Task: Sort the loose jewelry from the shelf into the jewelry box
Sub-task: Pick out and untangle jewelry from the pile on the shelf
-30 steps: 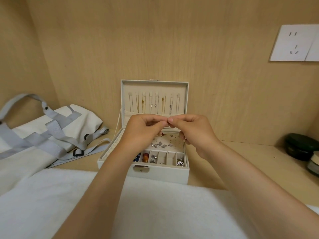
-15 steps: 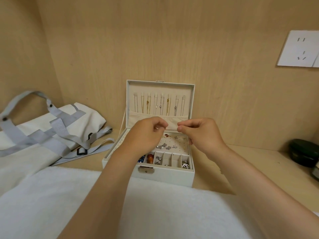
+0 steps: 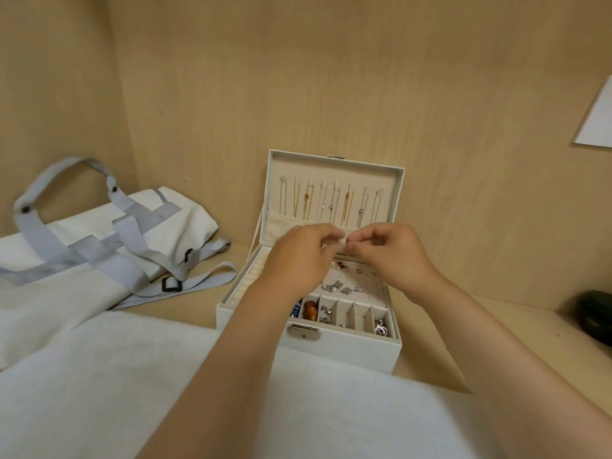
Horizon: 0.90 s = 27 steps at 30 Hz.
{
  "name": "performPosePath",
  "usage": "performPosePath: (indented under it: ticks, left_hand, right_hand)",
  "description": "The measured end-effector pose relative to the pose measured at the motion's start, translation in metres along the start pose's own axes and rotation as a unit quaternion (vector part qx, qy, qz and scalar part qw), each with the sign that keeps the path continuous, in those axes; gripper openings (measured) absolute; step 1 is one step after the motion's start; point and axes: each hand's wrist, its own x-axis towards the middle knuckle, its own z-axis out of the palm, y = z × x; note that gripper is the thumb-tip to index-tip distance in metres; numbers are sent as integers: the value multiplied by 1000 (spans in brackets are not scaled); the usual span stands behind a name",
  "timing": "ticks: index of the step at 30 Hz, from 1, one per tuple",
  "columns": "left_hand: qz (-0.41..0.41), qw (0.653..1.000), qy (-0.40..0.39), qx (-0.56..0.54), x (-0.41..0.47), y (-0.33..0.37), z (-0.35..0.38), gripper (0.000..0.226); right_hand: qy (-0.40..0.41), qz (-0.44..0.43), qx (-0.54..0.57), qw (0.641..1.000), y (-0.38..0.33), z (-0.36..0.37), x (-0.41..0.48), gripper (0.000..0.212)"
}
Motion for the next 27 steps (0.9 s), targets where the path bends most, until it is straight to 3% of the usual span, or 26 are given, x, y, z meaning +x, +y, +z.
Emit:
performPosePath:
  ticks: [2, 6, 19, 24, 27]
  left_hand:
    - [-14, 995, 20, -92, 2, 2, -1, 21]
    - [-34, 979, 44, -197, 2, 6, -1, 16]
    - [-124, 950, 34, -285, -1, 11, -3, 12]
    - [-135, 947, 22, -290, -2, 9, -4, 16]
    - [-135, 955, 11, -263, -2, 9, -3, 16]
  right_hand:
    - [-27, 49, 130, 990, -6, -2, -4, 10]
    - [-69, 85, 197, 974, -3, -5, -8, 14]
    - [-48, 47, 139, 988, -13, -14, -12, 23]
    - [-99, 69, 134, 984, -10, -19, -10, 15]
    - [-78, 20, 70, 994, -5, -19, -7, 10]
